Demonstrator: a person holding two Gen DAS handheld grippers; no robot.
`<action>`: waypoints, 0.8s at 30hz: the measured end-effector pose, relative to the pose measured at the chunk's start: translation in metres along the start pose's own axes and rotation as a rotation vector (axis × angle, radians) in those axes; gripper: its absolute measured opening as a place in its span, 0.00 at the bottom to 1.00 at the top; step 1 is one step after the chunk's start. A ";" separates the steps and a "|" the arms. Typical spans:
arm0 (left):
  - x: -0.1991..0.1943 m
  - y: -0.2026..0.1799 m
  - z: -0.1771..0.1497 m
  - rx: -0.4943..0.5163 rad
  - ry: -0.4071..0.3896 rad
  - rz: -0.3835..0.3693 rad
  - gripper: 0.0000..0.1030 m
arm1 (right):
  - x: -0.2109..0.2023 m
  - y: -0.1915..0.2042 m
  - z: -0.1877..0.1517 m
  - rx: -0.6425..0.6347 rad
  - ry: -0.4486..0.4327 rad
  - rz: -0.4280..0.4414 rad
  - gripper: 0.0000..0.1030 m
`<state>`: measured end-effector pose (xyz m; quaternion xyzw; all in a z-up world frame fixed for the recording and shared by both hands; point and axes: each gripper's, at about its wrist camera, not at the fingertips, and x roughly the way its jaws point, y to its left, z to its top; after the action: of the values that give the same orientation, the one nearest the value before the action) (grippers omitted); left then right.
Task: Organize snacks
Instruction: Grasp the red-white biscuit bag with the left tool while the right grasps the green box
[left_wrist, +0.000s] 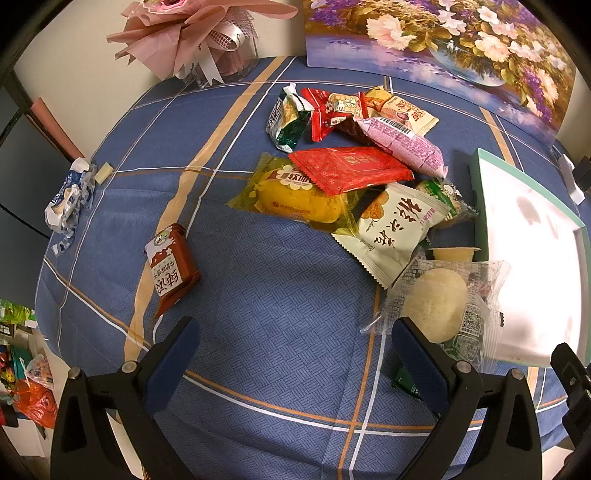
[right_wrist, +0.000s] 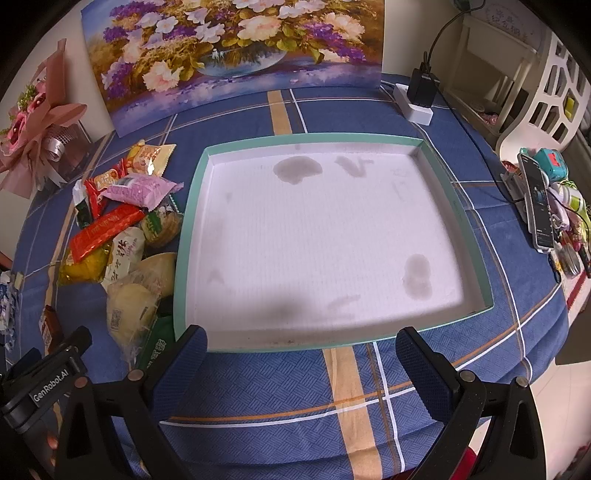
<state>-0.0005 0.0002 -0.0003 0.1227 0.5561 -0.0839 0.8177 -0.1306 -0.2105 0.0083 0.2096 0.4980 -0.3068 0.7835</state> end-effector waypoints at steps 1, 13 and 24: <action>0.000 0.000 0.000 0.000 0.000 0.000 1.00 | -0.002 0.001 0.001 -0.001 0.001 0.001 1.00; -0.001 0.021 0.003 -0.046 0.000 -0.034 1.00 | 0.001 0.027 -0.005 -0.046 0.023 0.020 1.00; 0.013 0.097 0.012 -0.240 -0.003 0.014 1.00 | 0.022 0.059 -0.019 -0.034 0.076 0.190 1.00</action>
<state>0.0418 0.0897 0.0019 0.0276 0.5602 -0.0112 0.8279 -0.0952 -0.1614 -0.0180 0.2541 0.5106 -0.2144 0.7930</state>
